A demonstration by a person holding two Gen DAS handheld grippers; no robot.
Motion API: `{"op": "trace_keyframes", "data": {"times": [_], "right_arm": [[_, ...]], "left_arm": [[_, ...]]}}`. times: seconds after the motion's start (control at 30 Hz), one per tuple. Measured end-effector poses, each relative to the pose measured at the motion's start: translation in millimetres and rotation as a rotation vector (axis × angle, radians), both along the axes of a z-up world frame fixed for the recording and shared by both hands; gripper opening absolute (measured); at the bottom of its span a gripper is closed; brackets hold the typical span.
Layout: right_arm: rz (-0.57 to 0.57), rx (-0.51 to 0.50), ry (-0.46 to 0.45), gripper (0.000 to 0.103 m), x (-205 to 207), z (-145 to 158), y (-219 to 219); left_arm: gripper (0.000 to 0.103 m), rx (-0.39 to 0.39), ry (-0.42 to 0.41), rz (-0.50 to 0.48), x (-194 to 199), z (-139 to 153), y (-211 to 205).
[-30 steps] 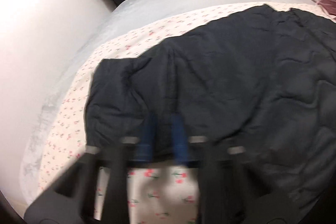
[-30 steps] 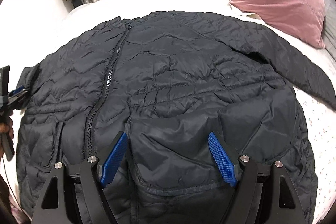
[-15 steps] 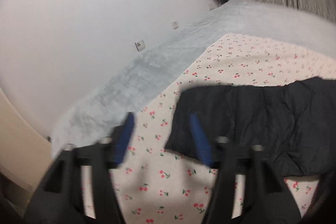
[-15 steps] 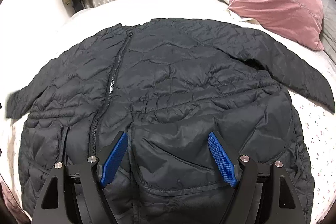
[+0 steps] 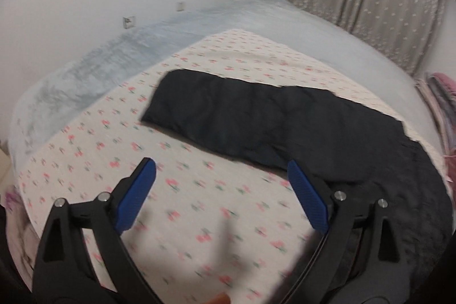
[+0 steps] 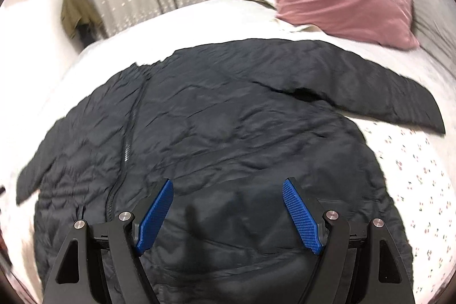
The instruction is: Fold large clothes
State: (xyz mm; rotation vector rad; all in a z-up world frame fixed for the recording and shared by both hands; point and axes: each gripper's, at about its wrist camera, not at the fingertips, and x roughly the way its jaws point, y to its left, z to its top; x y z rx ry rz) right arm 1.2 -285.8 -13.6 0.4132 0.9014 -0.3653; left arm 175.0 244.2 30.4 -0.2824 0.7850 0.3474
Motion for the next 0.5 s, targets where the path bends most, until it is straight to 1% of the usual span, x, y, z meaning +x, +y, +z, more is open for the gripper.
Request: {"op": "trace_keyframes", "data": {"times": [0.1,0.17,0.27,0.33,0.4,0.5], "right_arm": [[-0.049,0.031,-0.007,0.08,-11.4,2.1,-28.1],[-0.127,0.057,-0.003,0.08,-21.1,0.6,-61.3],[-0.246,0.104,0.005,0.08,-36.2,-3.0,-112.8],[-0.329,0.058,0.03,0.08,-47.4,-1.8,-151.4],[-0.414,-0.012,0.067,0.08,-57.9,0.5,-193.4],[-0.541,-0.057,0.104,0.08,-71.1,-6.1,-253.7]], "left_arm": [[0.096,-0.064,-0.037,-0.084,-18.1,3.6,-33.6],[0.098,-0.102,-0.061,-0.164,-26.2,-1.0,-61.1],[0.099,-0.103,-0.057,-0.3,-27.0,-13.5,-99.9],[0.099,-0.096,-0.051,-0.374,-23.3,-21.6,-123.4],[0.099,-0.093,-0.05,-0.432,-15.9,-26.8,-141.6],[0.099,-0.106,-0.058,-0.472,-5.9,-36.4,-157.2]]}}
